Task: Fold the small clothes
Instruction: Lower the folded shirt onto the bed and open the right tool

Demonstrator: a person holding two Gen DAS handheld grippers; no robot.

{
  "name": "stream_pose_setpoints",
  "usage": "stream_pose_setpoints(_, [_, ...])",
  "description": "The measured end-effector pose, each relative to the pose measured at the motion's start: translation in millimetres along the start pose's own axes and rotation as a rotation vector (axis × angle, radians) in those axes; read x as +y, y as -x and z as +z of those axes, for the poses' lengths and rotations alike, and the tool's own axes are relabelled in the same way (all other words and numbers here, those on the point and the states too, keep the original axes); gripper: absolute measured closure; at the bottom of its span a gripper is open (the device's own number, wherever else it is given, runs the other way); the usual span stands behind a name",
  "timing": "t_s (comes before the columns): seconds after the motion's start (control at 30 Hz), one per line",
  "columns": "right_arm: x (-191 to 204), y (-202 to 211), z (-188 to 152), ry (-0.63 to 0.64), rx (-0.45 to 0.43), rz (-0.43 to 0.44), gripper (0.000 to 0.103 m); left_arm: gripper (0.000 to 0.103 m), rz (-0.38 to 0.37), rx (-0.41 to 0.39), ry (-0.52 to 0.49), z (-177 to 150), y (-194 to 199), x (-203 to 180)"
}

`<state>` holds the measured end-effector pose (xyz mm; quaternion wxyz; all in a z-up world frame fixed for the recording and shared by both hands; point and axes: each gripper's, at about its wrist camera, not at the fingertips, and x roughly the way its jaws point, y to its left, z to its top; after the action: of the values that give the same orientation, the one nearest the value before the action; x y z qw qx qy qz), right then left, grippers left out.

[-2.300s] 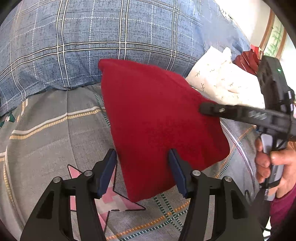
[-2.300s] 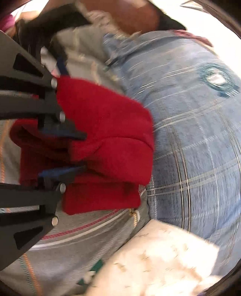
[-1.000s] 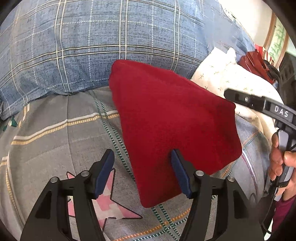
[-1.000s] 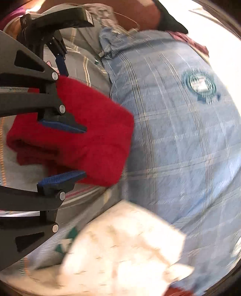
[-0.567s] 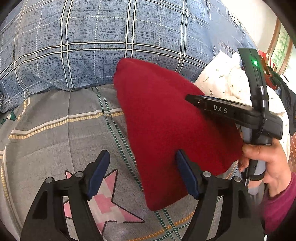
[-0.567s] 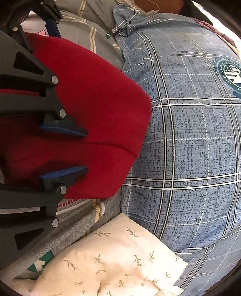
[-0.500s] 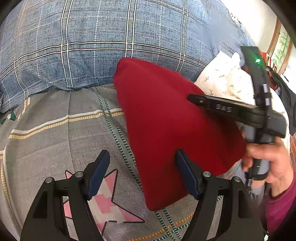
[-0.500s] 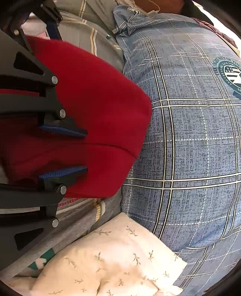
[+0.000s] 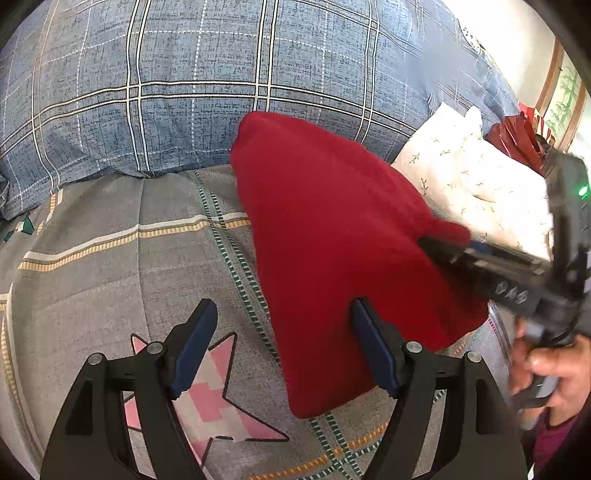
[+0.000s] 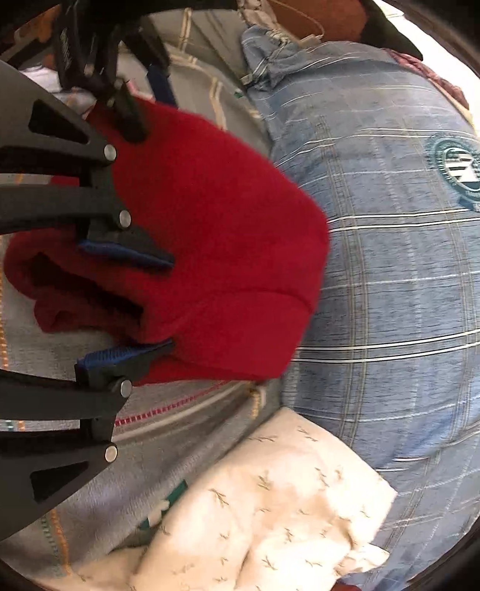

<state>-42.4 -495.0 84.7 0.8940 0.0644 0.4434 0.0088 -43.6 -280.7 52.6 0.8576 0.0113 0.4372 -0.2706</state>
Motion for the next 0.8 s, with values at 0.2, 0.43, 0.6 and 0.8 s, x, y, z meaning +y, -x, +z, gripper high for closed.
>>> stream_pose_setpoints(0.2, [-40,21,10,-0.139,-0.072,0.092,0.027,0.026,-0.094,-0.026,0.032,18,15,11])
stream_pose_setpoints(0.43, [-74,-9,20,-0.249,-0.041,0.264,0.024,0.021,-0.193,0.040,0.046,43,-12,16])
stream_pose_setpoints(0.6, [-73,-43,21,-0.289,0.032,0.377,0.023,0.020,-0.270,0.109,0.077,45,-39,18])
stream_pose_setpoints(0.8, [-50,-41,28,-0.207,-0.010,0.328,0.059,0.027,-0.309,0.113,0.059,44,-44,11])
